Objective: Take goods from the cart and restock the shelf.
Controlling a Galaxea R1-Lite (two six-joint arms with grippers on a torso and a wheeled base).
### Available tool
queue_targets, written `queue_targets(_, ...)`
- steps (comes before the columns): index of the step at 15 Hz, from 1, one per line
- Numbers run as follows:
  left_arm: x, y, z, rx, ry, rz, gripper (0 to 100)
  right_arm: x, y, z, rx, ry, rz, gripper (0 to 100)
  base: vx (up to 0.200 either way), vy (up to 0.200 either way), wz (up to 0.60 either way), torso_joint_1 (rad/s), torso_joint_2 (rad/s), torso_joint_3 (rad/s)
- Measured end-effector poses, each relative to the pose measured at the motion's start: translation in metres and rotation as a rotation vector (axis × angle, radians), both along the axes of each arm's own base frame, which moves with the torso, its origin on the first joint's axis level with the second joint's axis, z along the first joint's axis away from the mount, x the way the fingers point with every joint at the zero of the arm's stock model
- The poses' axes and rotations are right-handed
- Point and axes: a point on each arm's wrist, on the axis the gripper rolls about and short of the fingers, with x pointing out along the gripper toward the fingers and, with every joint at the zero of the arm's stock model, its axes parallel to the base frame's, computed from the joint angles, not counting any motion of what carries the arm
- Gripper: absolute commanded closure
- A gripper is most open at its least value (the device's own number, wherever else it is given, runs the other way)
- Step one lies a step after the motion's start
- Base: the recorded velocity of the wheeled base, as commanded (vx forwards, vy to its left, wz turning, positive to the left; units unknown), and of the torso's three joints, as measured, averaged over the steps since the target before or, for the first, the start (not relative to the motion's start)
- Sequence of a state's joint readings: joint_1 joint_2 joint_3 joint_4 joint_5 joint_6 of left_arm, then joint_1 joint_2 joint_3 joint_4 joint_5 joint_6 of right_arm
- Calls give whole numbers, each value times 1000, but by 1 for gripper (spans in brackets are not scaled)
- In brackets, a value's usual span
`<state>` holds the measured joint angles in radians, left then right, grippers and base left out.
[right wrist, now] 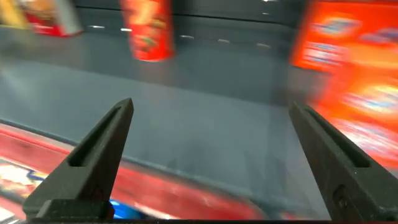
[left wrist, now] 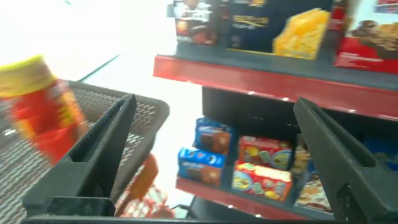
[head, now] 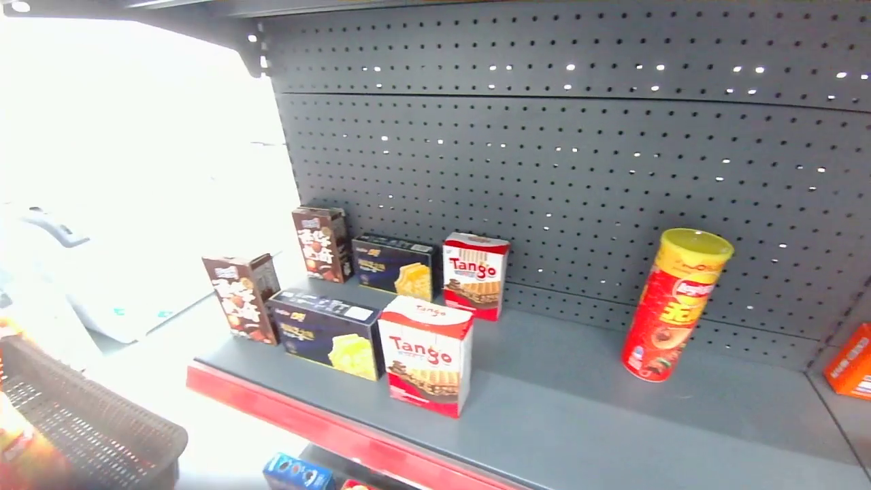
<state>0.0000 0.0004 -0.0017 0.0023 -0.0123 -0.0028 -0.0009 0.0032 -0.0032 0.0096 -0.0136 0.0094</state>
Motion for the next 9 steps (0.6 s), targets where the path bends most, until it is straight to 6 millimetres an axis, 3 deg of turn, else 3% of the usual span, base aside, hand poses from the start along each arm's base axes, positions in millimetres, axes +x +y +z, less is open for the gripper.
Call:
queue_targets(8,0,0,0,0,1,0,0,0,0,0,0,-1,1,0,0,0,600,0,-1,2)
queue_targets(9,0,0,0,0,0,0,0,0,0,0,0,0,1,0,0,0,0,0,0,0)
